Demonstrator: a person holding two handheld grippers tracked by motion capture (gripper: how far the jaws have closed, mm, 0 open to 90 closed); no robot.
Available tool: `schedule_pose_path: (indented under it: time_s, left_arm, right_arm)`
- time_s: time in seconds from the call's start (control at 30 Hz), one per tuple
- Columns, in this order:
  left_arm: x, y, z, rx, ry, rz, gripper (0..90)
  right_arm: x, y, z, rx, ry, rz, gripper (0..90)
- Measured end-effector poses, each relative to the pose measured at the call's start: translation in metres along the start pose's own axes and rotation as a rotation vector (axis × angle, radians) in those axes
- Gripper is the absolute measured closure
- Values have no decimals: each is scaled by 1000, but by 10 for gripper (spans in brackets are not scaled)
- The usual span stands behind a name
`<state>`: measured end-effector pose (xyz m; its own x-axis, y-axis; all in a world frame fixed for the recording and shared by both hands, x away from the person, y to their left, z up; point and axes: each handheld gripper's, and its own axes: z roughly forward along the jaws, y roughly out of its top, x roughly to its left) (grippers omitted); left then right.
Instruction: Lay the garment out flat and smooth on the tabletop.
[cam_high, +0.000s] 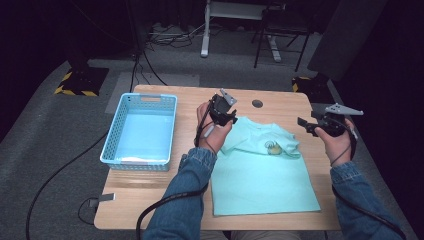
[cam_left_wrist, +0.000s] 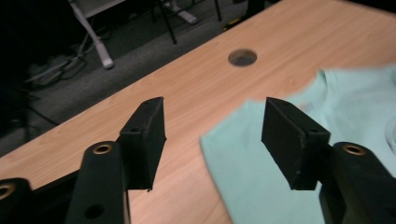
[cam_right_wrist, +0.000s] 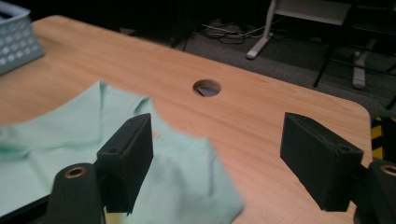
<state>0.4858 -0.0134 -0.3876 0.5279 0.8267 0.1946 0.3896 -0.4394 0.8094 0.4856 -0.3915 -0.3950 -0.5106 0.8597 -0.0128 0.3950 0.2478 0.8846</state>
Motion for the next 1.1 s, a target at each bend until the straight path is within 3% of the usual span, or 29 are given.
schedule_pose_path:
  time_s: [0.03, 0.1, 0.2, 0.37, 0.47, 0.57, 0.7, 0.77, 0.93, 1.1]
  left_arm:
    - [-3, -9, -2, 20, -19, 3, 391]
    - [-10, -32, -4, 66, -62, -28, 393]
    - [-24, -65, -5, 122, -131, -74, 393]
    - [-48, -100, -9, 189, -187, -65, 387]
    - [-58, -114, -7, 210, -204, -53, 377]
    - [-65, -122, -4, 207, -204, -13, 351]
    - [-68, -123, -4, 194, -227, -24, 347]
    - [-70, -126, -6, 190, -256, -37, 349]
    - [-80, -126, -21, 231, -302, 19, 389]
    - [-82, -123, -15, 197, -276, -2, 352]
  right_arm:
    - [4, -5, -3, 9, 12, -26, 257]
    - [13, -21, -6, 43, 37, -54, 256]
    - [24, -50, -6, 100, 74, -64, 257]
    - [39, -90, 1, 208, 150, -82, 257]
    - [42, -106, 6, 265, 163, -106, 257]
    - [42, -115, 8, 289, 174, -111, 230]
    - [43, -119, 0, 295, 161, -108, 230]
    - [46, -123, -8, 300, 147, -99, 230]
    - [59, -130, -34, 370, 166, -111, 234]
    - [49, -129, -31, 322, 157, -66, 209]
